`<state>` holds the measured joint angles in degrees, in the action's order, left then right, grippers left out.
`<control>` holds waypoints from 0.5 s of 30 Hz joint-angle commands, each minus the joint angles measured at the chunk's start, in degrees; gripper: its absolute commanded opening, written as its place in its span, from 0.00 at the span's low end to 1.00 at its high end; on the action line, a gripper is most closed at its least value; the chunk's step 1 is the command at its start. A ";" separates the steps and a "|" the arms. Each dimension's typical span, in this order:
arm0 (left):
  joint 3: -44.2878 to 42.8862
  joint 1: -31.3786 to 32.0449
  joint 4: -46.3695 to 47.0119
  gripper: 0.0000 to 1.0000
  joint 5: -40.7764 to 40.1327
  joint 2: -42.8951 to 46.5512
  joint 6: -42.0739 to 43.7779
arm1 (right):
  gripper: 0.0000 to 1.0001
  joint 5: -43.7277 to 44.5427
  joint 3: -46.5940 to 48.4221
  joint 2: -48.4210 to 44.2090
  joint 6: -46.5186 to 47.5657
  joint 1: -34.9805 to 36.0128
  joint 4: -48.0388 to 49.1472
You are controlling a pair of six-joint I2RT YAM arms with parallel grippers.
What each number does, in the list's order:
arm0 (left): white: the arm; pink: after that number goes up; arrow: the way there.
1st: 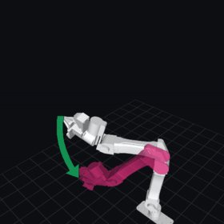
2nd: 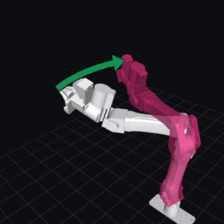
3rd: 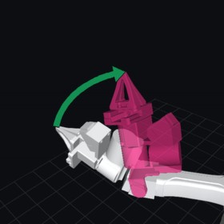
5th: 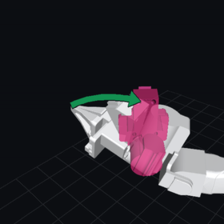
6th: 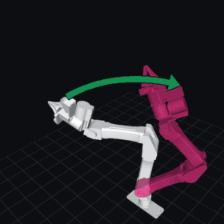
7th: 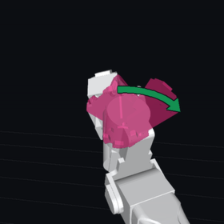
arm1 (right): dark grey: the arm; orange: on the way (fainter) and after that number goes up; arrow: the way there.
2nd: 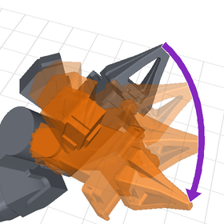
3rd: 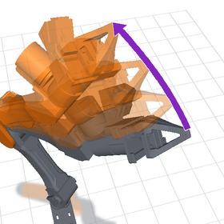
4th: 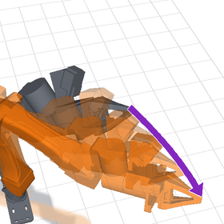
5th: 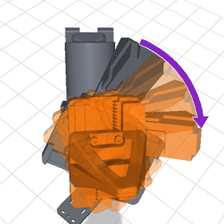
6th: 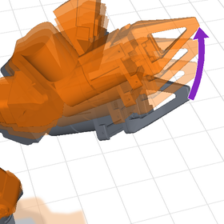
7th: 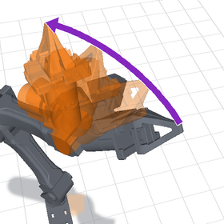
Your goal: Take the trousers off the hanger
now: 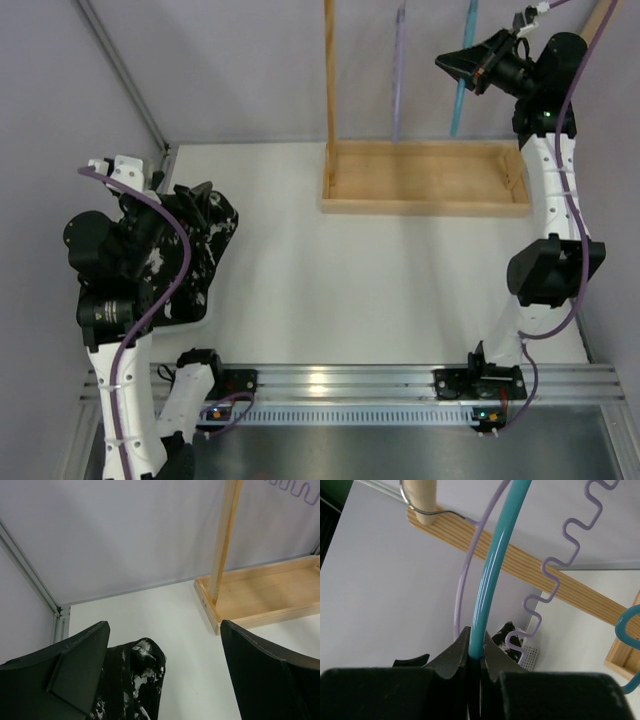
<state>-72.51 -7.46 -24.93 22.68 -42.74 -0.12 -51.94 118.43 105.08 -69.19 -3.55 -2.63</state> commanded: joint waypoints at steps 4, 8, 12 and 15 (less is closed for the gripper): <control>0.00 -0.18 0.76 0.98 -0.53 -0.85 -2.69 | 0.00 0.09 -3.28 -0.40 -2.00 1.00 5.79; -0.44 -0.27 -1.78 0.98 -0.27 -4.10 -2.43 | 0.10 -1.23 -7.51 -3.03 -2.53 0.92 8.43; -1.40 -0.18 -3.29 0.98 -0.96 -9.19 -2.87 | 0.41 -2.02 -10.14 -4.53 -1.83 0.21 8.61; -2.37 -0.18 -3.37 0.98 -1.05 -11.92 -3.83 | 0.64 -1.58 -11.29 -5.67 -1.13 -1.02 8.17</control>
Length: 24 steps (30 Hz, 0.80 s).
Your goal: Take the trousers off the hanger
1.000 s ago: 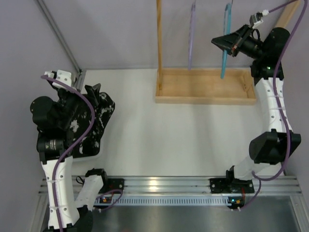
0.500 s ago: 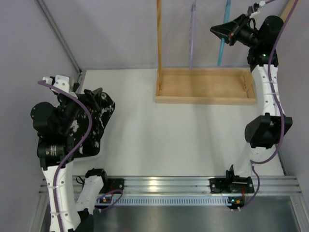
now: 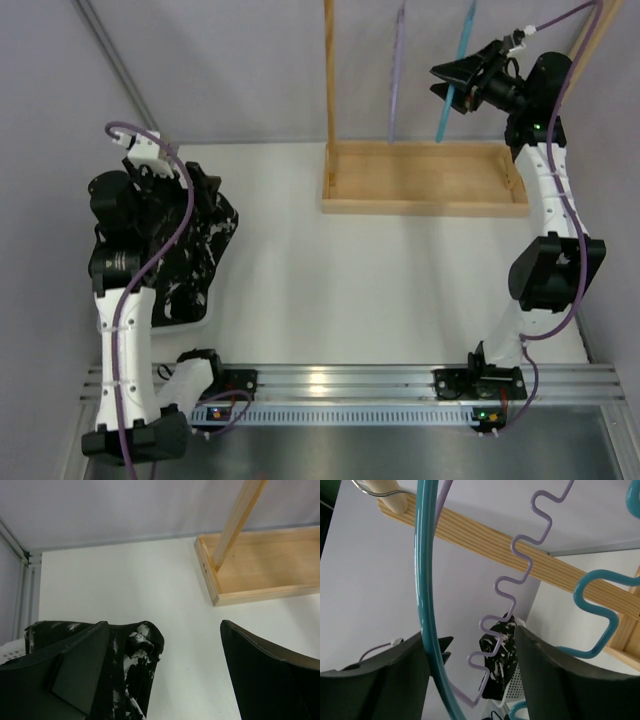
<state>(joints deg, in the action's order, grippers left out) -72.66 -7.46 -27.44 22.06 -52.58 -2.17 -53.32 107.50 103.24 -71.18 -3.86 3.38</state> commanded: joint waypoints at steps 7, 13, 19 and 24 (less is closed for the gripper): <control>-3.01 -0.18 -0.77 0.98 -2.11 -6.30 -5.11 | 0.84 -0.91 -0.98 -6.38 2.97 -4.49 -1.79; -5.11 -0.18 -0.86 0.98 -0.18 -11.40 -7.31 | 0.99 -2.49 -3.61 -10.42 5.43 -7.30 -3.19; -12.66 1.22 -0.77 0.98 0.87 -18.78 -8.11 | 0.99 -3.89 -5.72 -14.11 13.07 -12.39 -9.61; -16.10 4.64 -0.68 0.98 0.96 -24.41 -8.90 | 0.99 -6.09 -10.20 -18.77 23.08 -16.35 -14.52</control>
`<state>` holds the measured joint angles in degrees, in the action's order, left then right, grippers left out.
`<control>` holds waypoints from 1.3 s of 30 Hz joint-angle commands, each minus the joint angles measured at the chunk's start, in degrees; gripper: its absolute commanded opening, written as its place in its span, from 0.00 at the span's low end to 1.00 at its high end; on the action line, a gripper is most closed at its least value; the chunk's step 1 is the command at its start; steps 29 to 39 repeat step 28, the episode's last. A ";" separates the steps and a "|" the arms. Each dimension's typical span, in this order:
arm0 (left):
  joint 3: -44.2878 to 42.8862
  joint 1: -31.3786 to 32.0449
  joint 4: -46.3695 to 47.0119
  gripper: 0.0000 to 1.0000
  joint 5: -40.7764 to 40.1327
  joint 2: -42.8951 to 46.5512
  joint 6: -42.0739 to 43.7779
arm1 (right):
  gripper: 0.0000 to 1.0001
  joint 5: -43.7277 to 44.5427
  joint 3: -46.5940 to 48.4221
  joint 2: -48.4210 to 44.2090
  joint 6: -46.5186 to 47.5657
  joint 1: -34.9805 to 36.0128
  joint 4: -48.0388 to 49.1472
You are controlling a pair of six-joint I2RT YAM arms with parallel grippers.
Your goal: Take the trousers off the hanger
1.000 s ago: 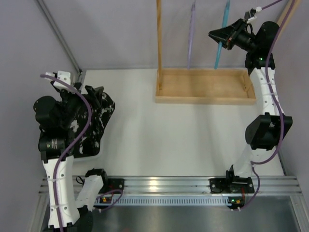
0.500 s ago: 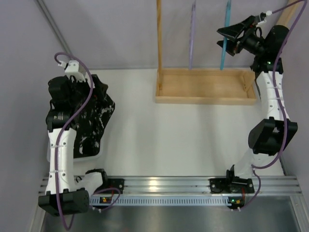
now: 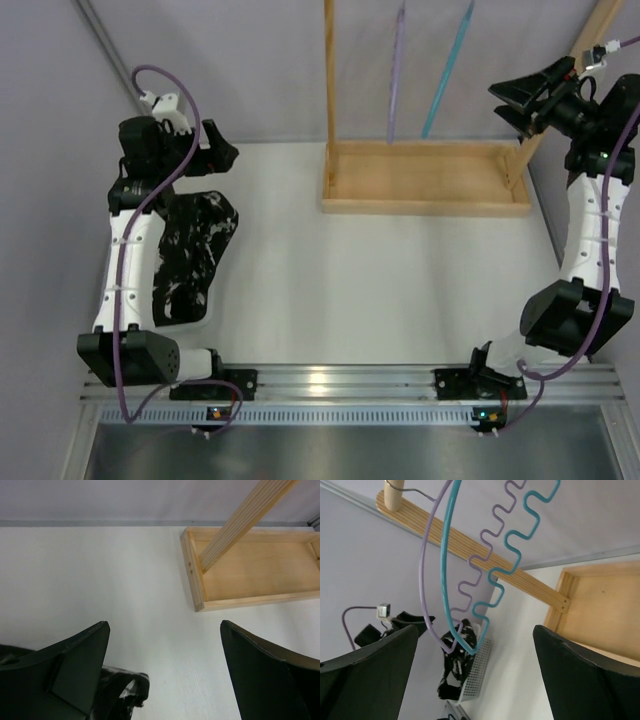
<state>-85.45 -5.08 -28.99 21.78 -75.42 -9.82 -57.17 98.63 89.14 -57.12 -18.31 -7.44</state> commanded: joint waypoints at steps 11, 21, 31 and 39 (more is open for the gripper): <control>-5.96 20.45 -1.77 0.98 -12.42 -10.80 9.29 | 0.99 7.22 -15.73 -18.65 46.71 -2.79 -30.43; -2.36 30.39 -2.38 0.98 -20.64 -14.59 4.12 | 1.00 26.67 -26.90 -27.09 63.36 17.41 -33.69; -0.25 30.04 -2.47 0.98 -19.15 -12.30 4.90 | 0.99 26.41 -30.43 -28.41 64.15 20.32 -32.55; -0.25 30.04 -2.47 0.98 -19.15 -12.30 4.90 | 0.99 26.41 -30.43 -28.41 64.15 20.32 -32.55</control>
